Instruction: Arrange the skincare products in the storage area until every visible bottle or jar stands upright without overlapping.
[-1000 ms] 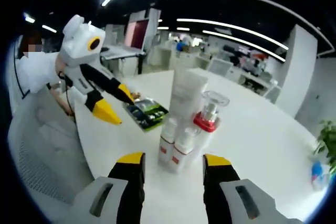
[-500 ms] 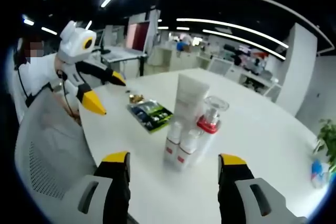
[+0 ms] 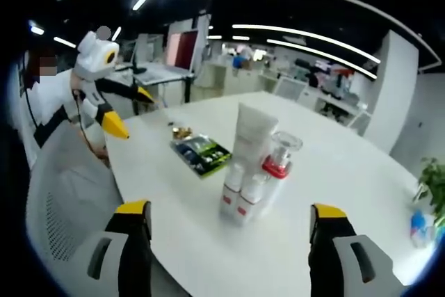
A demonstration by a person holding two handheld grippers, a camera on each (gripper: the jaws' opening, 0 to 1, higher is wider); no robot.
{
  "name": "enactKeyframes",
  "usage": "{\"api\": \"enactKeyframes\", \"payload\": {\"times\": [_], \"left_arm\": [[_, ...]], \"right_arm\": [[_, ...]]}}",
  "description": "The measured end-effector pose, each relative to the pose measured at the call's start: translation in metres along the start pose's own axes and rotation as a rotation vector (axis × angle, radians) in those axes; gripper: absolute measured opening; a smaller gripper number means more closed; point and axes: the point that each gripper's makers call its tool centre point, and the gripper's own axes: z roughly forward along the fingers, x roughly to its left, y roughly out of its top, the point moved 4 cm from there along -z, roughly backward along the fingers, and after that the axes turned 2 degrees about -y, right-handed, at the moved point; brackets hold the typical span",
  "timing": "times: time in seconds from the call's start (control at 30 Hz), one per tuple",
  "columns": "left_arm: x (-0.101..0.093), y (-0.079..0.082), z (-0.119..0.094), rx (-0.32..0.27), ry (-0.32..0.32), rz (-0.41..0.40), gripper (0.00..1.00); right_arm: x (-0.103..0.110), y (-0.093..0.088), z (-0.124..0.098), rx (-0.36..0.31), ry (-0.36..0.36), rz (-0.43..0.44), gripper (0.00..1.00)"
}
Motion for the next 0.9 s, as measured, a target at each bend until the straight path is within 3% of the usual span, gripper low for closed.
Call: {"api": "enactKeyframes", "payload": {"times": [0.3,0.9], "left_arm": [[0.019,-0.005,-0.017,0.003,0.039,-0.018,0.96],[0.019,-0.009,-0.029,-0.023,0.047,-0.035,0.99]], "right_arm": [[0.001,-0.002,-0.002,0.022,0.011,0.02,0.99],[0.004,0.001,-0.002,0.034,0.021,0.033,1.0]]}}
